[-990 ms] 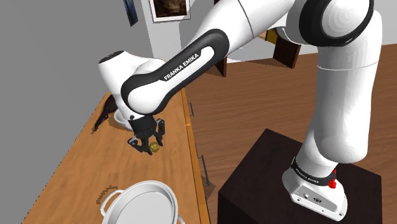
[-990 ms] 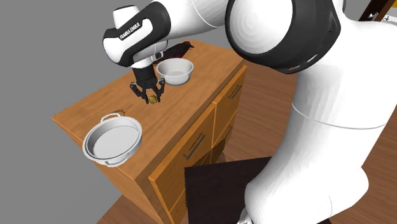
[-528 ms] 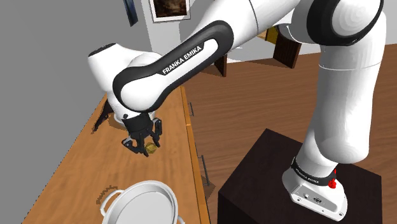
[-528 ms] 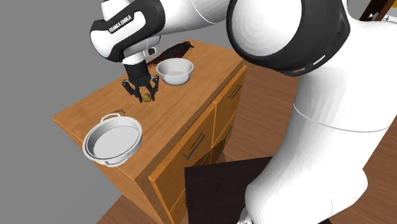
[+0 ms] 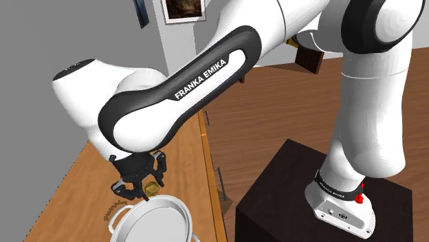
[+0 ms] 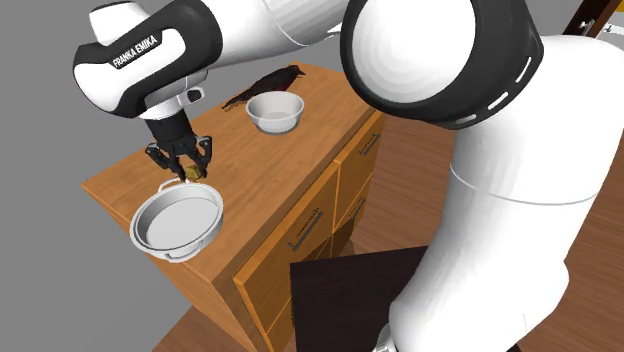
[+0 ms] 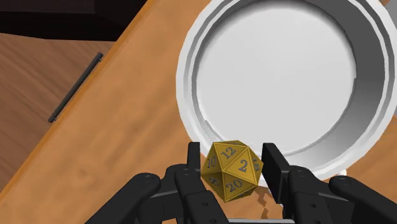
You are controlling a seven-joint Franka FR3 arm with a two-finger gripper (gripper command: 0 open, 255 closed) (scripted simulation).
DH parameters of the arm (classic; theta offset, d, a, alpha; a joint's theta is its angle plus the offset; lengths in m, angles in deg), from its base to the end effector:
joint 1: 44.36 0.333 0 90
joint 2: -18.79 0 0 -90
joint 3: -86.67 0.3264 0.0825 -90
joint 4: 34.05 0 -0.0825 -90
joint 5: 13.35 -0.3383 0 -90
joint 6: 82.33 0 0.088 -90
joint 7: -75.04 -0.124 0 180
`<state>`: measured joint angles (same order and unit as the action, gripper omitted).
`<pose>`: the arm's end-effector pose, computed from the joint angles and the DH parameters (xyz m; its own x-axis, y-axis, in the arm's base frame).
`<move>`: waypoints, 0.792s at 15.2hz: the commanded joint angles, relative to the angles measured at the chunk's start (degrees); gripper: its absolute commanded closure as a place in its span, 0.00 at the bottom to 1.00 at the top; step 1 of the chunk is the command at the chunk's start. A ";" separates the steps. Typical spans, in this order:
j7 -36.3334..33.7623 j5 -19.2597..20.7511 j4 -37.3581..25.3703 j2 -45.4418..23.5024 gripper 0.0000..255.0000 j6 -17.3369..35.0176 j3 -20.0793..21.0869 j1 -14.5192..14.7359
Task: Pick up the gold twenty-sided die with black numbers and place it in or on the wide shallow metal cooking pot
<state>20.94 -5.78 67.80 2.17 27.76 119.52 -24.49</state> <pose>0.3769 0.4350 0.4213 0.9962 0.0136 -0.0861 0.0185 -0.9982 0.0563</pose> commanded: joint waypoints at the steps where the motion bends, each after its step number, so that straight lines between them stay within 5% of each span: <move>1: -2.91 0.48 -0.80 -0.96 1.00 -0.04 0.75 1.99; 5: -8.07 1.78 -4.00 -3.61 1.00 -1.04 1.86 6.06; 12: -8.79 3.11 -1.08 -5.62 1.00 3.55 1.23 6.41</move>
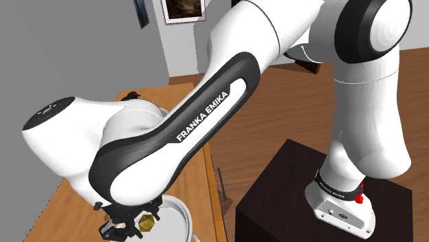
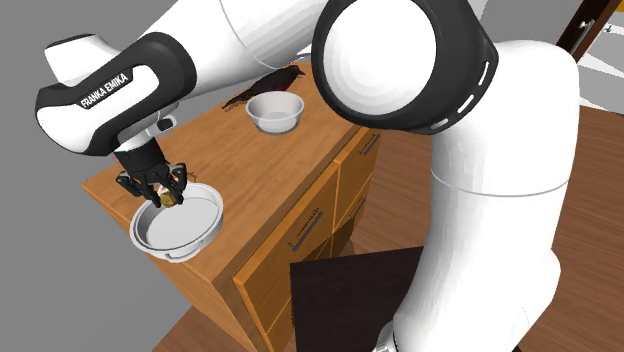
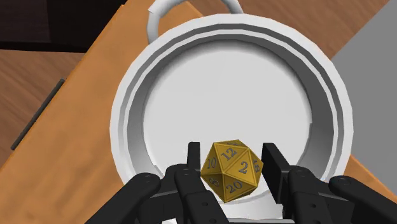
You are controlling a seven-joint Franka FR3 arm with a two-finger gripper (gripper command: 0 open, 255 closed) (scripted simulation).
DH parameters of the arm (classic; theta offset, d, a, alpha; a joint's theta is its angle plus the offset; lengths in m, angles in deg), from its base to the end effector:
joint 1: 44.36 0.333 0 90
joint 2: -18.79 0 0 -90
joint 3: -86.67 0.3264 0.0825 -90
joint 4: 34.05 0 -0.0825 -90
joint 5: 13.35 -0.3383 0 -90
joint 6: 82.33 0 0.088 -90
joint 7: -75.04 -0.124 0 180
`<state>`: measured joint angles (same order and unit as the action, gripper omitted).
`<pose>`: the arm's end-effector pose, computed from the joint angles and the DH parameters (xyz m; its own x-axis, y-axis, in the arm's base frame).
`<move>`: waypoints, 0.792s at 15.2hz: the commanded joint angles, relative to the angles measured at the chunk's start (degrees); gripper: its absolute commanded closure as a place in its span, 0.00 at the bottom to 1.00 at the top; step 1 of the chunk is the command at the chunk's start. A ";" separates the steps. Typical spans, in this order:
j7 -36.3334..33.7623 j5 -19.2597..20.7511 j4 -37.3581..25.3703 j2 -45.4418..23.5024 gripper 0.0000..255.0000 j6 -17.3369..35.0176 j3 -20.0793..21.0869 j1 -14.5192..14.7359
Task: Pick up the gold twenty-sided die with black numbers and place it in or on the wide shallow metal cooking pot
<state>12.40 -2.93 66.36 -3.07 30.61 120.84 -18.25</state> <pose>0.3345 0.4904 0.3907 0.9962 0.0117 -0.0864 0.0166 -0.9982 0.0568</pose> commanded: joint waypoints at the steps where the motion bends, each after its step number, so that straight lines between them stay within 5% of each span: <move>1: -0.36 0.47 0.72 -0.71 1.00 1.34 -0.19 0.23; 12: -1.12 1.87 2.56 -2.85 1.00 5.00 -0.92 0.70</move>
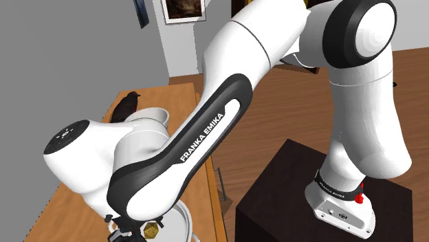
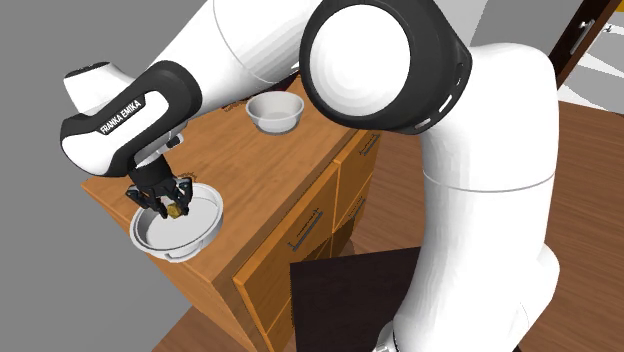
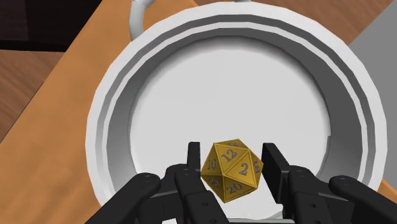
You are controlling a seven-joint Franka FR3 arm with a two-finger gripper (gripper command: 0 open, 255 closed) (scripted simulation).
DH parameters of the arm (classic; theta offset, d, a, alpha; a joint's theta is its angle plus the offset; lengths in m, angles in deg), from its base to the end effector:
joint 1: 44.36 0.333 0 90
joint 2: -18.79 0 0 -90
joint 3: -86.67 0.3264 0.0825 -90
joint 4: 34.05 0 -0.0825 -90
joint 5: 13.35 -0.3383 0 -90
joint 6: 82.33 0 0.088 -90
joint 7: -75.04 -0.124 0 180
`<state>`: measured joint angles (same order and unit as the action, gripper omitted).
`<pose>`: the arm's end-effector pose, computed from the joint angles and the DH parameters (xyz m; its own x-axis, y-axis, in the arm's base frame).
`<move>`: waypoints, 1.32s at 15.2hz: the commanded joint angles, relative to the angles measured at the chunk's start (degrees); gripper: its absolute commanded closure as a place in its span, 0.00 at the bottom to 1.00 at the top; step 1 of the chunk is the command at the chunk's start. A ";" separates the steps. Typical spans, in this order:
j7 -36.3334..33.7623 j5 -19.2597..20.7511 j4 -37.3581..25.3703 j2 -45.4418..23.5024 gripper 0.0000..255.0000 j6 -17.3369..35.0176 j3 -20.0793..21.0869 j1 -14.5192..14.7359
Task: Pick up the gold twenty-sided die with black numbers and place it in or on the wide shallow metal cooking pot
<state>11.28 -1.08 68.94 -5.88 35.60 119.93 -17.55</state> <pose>0.3356 0.4928 0.3521 0.9962 0.0117 -0.0861 0.0166 -0.9983 0.0566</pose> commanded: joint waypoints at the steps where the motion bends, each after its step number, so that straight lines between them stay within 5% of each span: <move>1: -0.01 0.02 -0.02 -0.03 1.00 0.01 -0.01 0.01; 2: -0.01 0.02 -0.02 -0.03 1.00 0.01 -0.01 0.01; 3: 0.00 0.02 -0.01 -0.03 0.00 0.02 -0.01 0.01; 8: 0.00 0.02 -0.01 -0.03 0.00 0.02 -0.01 0.01; 12: 1.12 -1.69 -4.45 2.32 0.00 -6.39 0.86 -0.40; 20: 1.12 -1.69 -4.45 2.32 0.00 -6.39 0.86 -0.40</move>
